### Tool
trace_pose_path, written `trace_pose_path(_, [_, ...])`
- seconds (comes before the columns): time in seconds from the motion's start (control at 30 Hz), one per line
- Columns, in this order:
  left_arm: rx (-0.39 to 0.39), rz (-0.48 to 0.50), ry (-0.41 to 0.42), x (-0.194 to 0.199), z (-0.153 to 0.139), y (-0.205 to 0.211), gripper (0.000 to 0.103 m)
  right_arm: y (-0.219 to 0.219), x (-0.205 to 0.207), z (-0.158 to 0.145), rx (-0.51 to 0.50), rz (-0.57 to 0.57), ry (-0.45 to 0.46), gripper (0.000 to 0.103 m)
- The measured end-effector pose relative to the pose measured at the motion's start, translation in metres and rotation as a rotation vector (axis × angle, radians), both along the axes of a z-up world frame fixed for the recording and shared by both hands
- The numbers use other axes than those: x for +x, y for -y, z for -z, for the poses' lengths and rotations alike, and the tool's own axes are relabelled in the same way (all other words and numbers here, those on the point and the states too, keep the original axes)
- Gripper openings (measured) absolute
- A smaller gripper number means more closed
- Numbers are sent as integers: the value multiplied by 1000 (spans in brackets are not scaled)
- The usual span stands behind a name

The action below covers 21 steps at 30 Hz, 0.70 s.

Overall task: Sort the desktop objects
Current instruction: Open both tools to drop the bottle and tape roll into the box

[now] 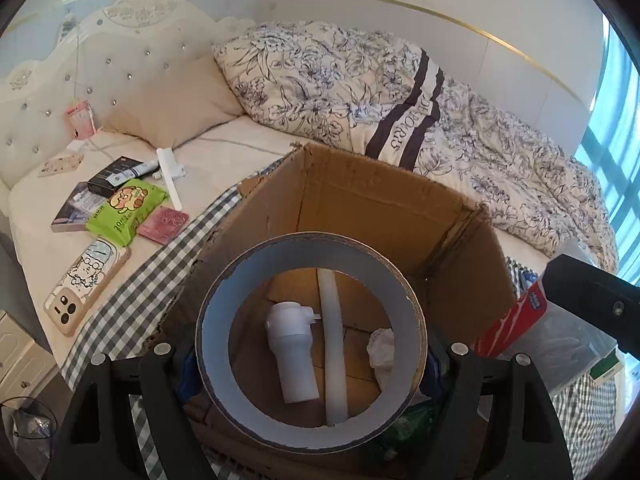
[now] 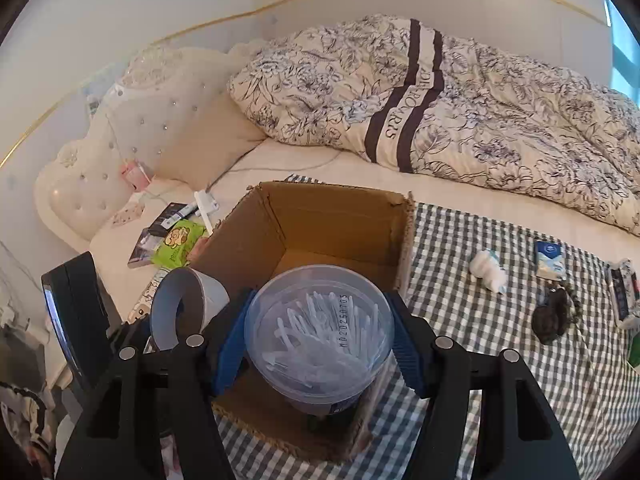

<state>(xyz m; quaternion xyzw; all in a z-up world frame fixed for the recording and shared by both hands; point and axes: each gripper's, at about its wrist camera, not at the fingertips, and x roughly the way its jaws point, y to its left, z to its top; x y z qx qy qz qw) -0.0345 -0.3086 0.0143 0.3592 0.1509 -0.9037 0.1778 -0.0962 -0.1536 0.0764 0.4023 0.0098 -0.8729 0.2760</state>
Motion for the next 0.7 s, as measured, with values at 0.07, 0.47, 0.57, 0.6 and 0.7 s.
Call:
trace_pose_path(0.07, [-5,-2,10,-2,3,-1,96,3,-4,5,5,-3,7,64])
trace_pose_path(0.47, [-30,35,3,-3,-4,-33,100,-27,-12,6,-63,71,-5,79])
trace_pose_path(0.57, [-39,74,0,-1,-9,-55,100,-51,-9,5,-70,114,-11,79])
trace_pose_path(0.6, [-41,86,-3,0,-10,-62,100,-61,-7,6,-69,132,-13,79])
trace_pose_path(0.7, [-53,134,-12,3,-16,-90,103,-90,-1,8,-65,181,-16,79])
